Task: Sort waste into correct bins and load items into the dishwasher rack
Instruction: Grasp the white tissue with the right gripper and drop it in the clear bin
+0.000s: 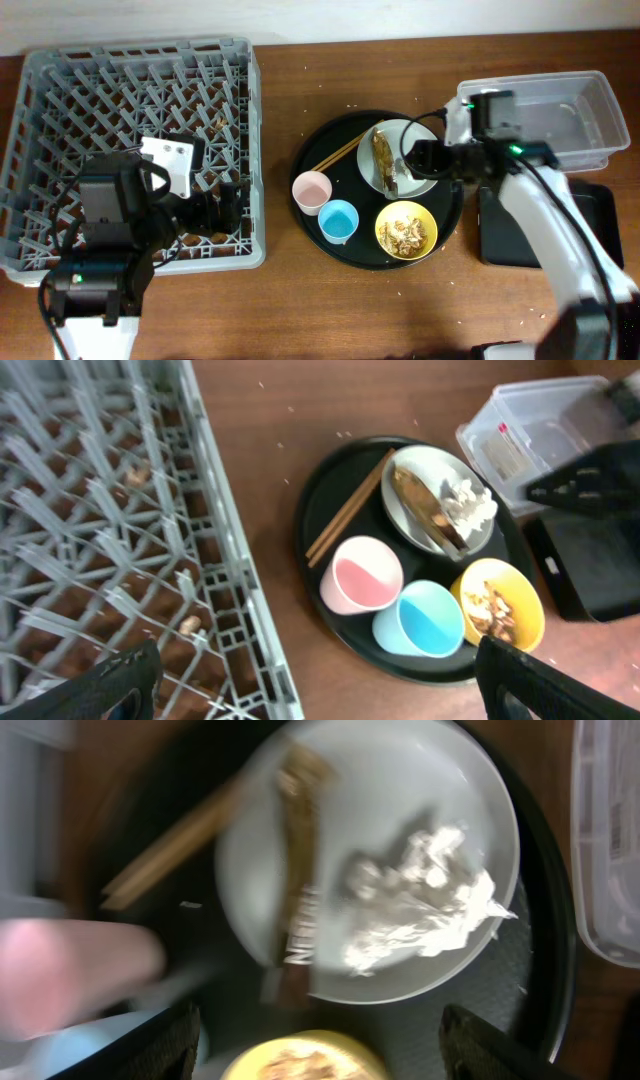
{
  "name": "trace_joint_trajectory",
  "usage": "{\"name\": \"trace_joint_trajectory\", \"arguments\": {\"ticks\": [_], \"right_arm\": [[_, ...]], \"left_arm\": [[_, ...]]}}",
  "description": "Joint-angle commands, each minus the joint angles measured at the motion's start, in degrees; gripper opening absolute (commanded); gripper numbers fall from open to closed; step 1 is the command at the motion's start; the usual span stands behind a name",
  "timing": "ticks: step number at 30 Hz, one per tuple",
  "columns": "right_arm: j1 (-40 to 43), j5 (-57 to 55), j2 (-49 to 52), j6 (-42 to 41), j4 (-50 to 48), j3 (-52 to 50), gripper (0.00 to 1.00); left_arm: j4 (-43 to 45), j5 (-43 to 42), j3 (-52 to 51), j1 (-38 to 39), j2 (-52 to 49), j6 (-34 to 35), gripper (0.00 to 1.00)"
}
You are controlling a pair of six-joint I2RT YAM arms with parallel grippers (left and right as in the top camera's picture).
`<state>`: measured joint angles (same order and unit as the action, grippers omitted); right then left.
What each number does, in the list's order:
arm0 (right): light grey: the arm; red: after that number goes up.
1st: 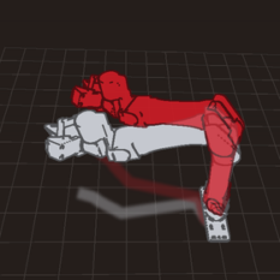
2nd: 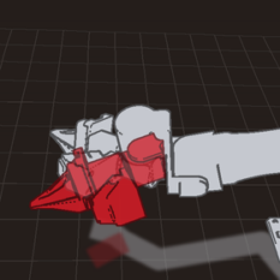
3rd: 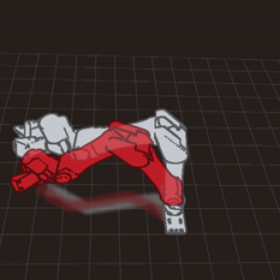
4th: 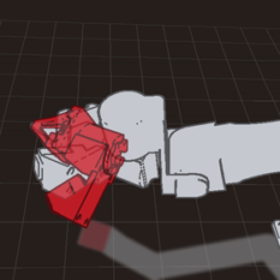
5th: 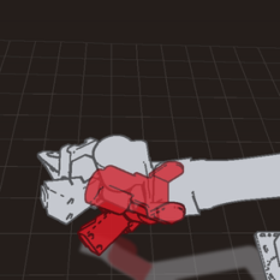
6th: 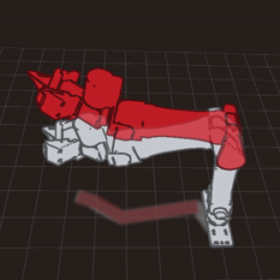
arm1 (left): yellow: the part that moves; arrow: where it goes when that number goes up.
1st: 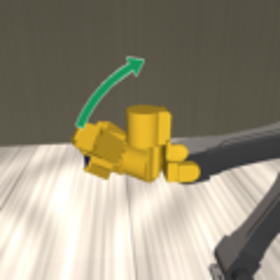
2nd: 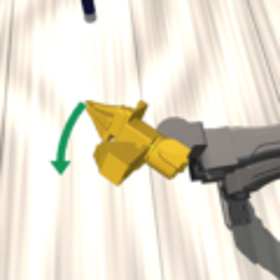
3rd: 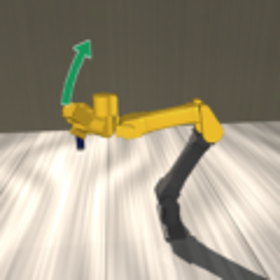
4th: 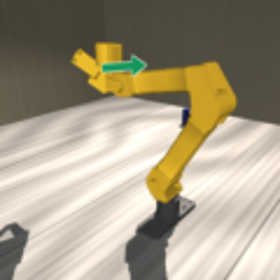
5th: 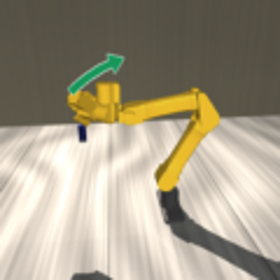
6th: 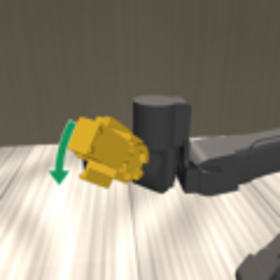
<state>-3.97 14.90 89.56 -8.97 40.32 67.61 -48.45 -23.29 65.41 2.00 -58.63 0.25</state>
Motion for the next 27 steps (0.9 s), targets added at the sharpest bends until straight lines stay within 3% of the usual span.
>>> {"name": "trace_joint_trajectory", "arguments": {"ticks": [1, 3, 5, 6, 8, 9, 12, 15, 16, 18, 19, 20, 21, 23, 24, 26, 27], "right_arm": [[-1.4, -8.1, 8.4, -1.2, -4.5, 0.7, 0.78], [-1.4, -8.3, 15.3, -1.2, -8.2, 0.7, 0.77], [-1.4, -8.0, 19.1, -1.2, -10.6, 0.7, 0.64], [-1.5, -8.0, 20.4, -1.2, -10.7, 0.7, 0.50], [-1.6, -7.9, 19.8, -1.2, -10.4, 0.9, 0.06], [-1.6, -7.9, 18.2, -1.2, -9.3, 1.9, 0.04], [-0.7, -8.0, 9.6, -2.3, -4.0, 7.4, 0.04], [5.4, -8.6, 2.9, -10.8, -4.6, 9.9, 0.04], [9.5, -12.7, 3.2, -14.9, -5.9, 9.8, 0.04], [13.8, -15.6, 6.6, -15.0, -10.0, 9.6, 0.04], [14.7, -15.4, 8.7, -13.6, -11.8, 9.6, 0.15], [15.0, -13.6, 10.5, -8.7, -12.7, 9.6, 0.67], [15.0, -10.5, 11.5, -1.0, -12.5, 9.6, 0.98], [14.3, -6.4, 8.9, 1.1, -9.3, 11.2, 0.99], [13.3, 2.4, 6.6, 1.6, -7.5, 11.4, 0.82], [10.0, 11.0, 5.5, 1.5, -3.7, 11.4, 0.68], [6.1, 10.8, 6.3, 1.5, 0.1, 11.1, 0.67]], "left_arm": [[-0.3, -2.9, 1.0, -0.3, -2.4, 0.3, 0.99], [-1.1, -2.9, 1.0, -0.3, -4.0, 0.3, 0.99], [-1.8, -2.8, 1.0, -0.3, -4.9, 0.3, 0.99], [-1.8, -2.8, 1.0, -0.3, -5.3, 0.3, 0.99], [-1.8, -2.8, 1.0, -0.3, -5.4, 0.3, 0.99], [-1.9, -2.8, 1.0, -0.3, -5.4, 0.3, 0.99], [-2.8, -2.8, 1.0, -0.3, -5.4, 0.3, 0.99], [-2.9, -2.4, 1.0, -0.3, -5.4, 0.3, 0.99], [-2.9, -2.4, 1.0, -0.3, -5.4, 0.3, 0.99], [-2.9, -2.4, 1.0, -0.3, -5.4, 0.3, 0.99], [-2.9, -2.4, 1.0, -0.3, -5.4, 0.3, 0.99], [-2.9, -2.4, 1.0, -0.3, -5.4, 0.3, 0.99], [-3.0, -2.4, 1.0, -0.3, -5.4, 0.3, 0.99], [-4.8, -2.4, 1.0, -0.3, -5.4, 0.3, 0.99], [-5.3, -2.4, 1.0, -0.3, -5.4, 0.3, 0.99], [-5.2, -2.2, 1.0, -0.3, -5.4, 0.3, 0.99], [-5.2, -1.2, 1.0, -0.3, -5.4, 0.3, 0.99]]}}
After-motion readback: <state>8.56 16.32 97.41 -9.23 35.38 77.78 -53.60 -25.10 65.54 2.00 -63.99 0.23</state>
